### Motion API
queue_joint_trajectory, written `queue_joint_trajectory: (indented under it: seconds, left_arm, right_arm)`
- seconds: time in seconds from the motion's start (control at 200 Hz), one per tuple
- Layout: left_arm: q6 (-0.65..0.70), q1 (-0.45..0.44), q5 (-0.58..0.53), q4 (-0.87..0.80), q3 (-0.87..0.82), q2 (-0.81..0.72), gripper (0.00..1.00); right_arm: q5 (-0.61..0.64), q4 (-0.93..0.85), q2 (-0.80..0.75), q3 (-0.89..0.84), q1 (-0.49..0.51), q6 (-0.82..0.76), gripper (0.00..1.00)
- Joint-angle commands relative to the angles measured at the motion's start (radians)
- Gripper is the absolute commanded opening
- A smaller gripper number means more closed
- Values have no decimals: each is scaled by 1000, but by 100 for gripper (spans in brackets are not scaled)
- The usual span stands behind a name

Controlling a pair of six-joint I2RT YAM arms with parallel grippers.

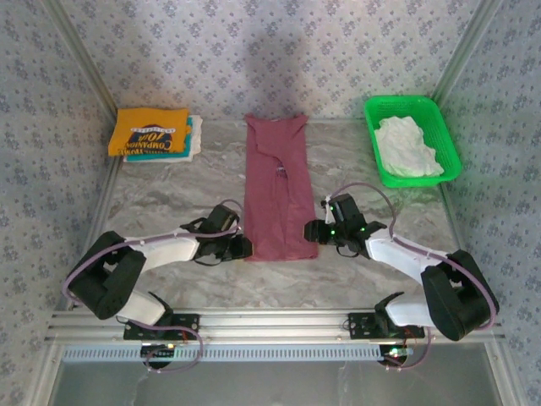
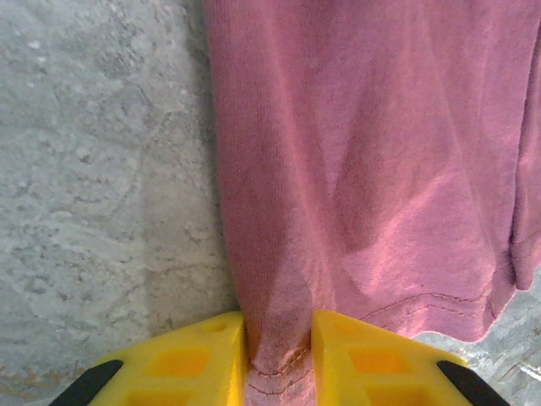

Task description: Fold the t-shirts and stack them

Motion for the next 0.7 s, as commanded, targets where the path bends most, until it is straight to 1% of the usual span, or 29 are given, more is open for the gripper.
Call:
queue_joint_trajectory:
  seconds: [0.0,0.16,0.25,0.375,0.435,0.535,0.645,0.695]
  left_arm:
    - [-18,-7,4,14,-5,3,22]
    - [-26,-8,-14,19,-35,-5,14]
    - [-26,-7,-25,18,-42,-4,11]
    - [-19,-8,-49,-5,-41,-5,2]
    - [-20,-8,-53,0,-48,-9,0]
    - [-27,-7,-67,-1,-55,-10,0]
    - [-29,-7,-80,-9,-60,-20,0]
    - [-28,-8,-87,-12,-63,-26,0]
  right_arm:
    - [23,-45,-25,-10,2,-5,49]
    - [-28,-103,-30,-16,-9,41,50]
    - [-56,-128,-29,-31,-10,68,50]
    - [-81,-116,-34,-67,-6,98,50]
    - [-107,-81,-26,-83,-5,116,50]
    - [-130,-67,20,-62,6,128,48]
    - [-130,-57,57,-47,26,138,40]
    - [-125,-53,62,-43,36,143,33]
